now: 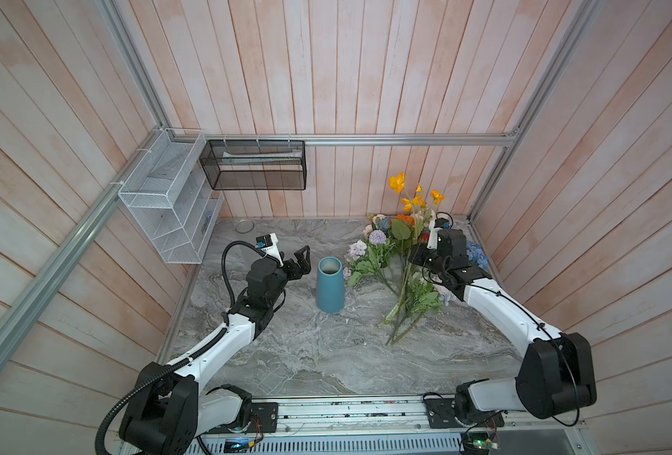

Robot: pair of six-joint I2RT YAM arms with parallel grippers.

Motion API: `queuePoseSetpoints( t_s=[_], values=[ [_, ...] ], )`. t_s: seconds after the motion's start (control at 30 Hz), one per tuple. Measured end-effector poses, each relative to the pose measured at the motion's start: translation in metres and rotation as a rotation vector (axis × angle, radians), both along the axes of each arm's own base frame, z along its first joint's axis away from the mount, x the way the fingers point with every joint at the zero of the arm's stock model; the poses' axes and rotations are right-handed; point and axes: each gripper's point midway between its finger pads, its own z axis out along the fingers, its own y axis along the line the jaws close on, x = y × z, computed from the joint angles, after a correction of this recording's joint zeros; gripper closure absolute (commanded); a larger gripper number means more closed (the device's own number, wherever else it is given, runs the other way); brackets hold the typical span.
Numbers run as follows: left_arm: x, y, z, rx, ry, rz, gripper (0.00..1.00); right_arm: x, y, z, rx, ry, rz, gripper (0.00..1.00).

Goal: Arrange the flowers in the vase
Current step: 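Grasp the orange poppy stems with the right gripper, then lift the orange poppies upward out of the flower pile with the right gripper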

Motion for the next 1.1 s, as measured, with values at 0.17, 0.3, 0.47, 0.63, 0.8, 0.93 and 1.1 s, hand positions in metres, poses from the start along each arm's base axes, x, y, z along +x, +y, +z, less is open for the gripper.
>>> queuePoseSetpoints(
  t_s=[0.17,0.3,0.47,0.63,0.8,0.93,1.1],
  values=[
    [-0.003,-0.002,-0.009,-0.010,0.016,-0.034,0.00,0.002,0.010,0.041,0.032,-0.105,0.075,1.00],
    [-0.003,0.006,-0.016,-0.042,0.042,-0.042,0.00,0.007,0.020,0.095,0.045,-0.222,0.133,1.00],
    [-0.007,0.017,-0.024,-0.074,0.063,-0.037,0.00,0.004,0.029,0.183,0.074,-0.430,0.194,1.00],
    [-0.014,0.018,-0.035,-0.081,0.089,-0.052,0.00,-0.011,0.047,0.237,0.110,-0.576,0.259,1.00],
    [-0.021,0.021,-0.044,-0.076,0.107,-0.054,0.00,-0.032,0.096,0.284,0.136,-0.723,0.380,1.00],
    [-0.026,0.023,-0.052,-0.071,0.121,-0.051,0.00,-0.042,0.136,0.303,0.153,-0.802,0.471,1.00],
    [-0.028,0.029,-0.055,-0.070,0.126,-0.041,0.00,-0.042,0.178,0.310,0.152,-0.853,0.549,1.00]
  ],
)
